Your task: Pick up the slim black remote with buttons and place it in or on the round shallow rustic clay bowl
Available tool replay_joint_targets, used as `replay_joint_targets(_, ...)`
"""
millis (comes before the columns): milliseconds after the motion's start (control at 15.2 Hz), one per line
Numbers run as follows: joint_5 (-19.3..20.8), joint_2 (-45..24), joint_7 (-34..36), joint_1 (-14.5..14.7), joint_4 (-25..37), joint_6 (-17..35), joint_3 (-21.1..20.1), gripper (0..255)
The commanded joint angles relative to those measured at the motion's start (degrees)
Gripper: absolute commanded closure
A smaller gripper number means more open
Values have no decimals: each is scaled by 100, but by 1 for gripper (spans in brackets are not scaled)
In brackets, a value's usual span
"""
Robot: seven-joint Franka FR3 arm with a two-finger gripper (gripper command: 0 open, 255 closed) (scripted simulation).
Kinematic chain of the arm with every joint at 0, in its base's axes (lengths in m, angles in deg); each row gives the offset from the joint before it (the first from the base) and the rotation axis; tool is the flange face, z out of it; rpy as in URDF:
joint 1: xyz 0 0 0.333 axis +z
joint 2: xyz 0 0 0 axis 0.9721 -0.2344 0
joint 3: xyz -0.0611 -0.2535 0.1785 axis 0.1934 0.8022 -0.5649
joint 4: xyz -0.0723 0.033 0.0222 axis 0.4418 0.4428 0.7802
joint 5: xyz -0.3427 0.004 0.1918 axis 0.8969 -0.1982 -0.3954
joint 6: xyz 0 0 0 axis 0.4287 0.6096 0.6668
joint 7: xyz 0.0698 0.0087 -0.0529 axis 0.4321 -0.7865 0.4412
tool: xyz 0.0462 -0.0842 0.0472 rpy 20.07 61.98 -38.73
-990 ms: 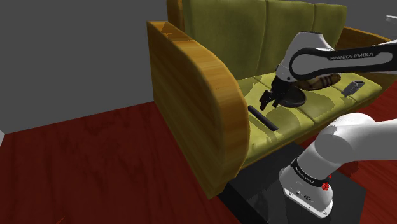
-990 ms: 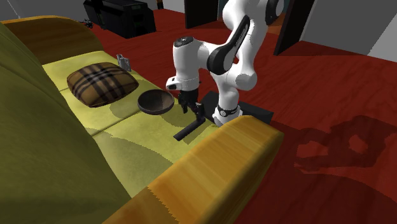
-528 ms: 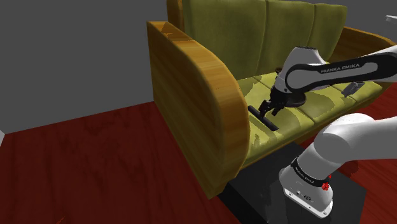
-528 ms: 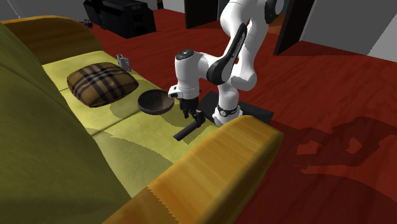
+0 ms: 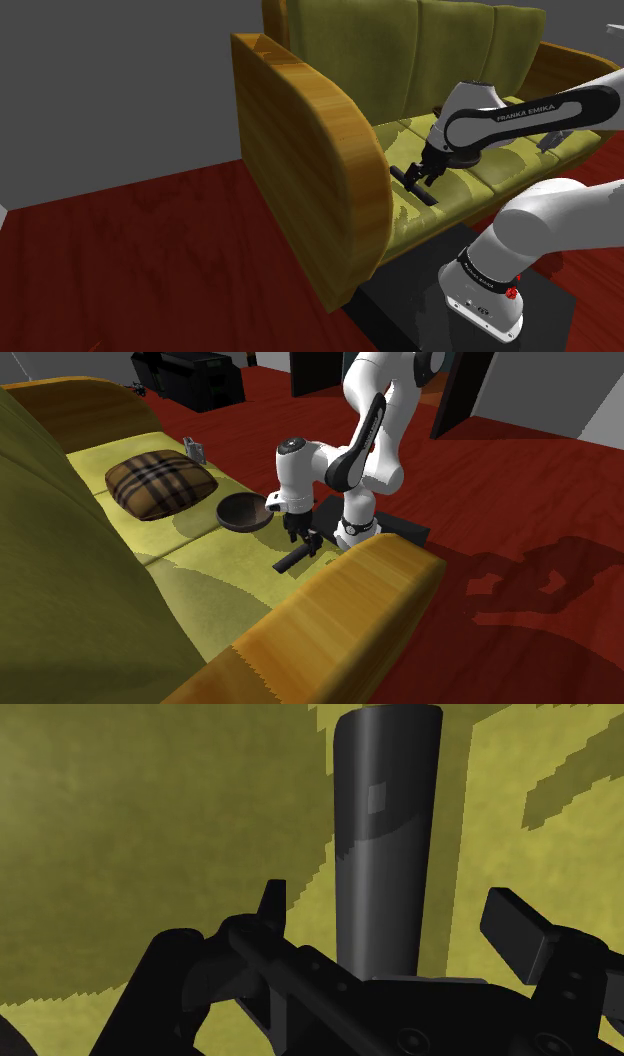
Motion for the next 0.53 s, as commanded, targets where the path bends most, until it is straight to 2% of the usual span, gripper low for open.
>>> replay_joint_targets(0,0,-2,0,0,0,2,0,0)
replay_joint_targets(66,0,-1,0,0,0,1,0,0)
replay_joint_targets(132,0,-1,0,0,0,1,0,255)
replay_joint_targets(462,-3,-18,0,5,20,-2,1,255)
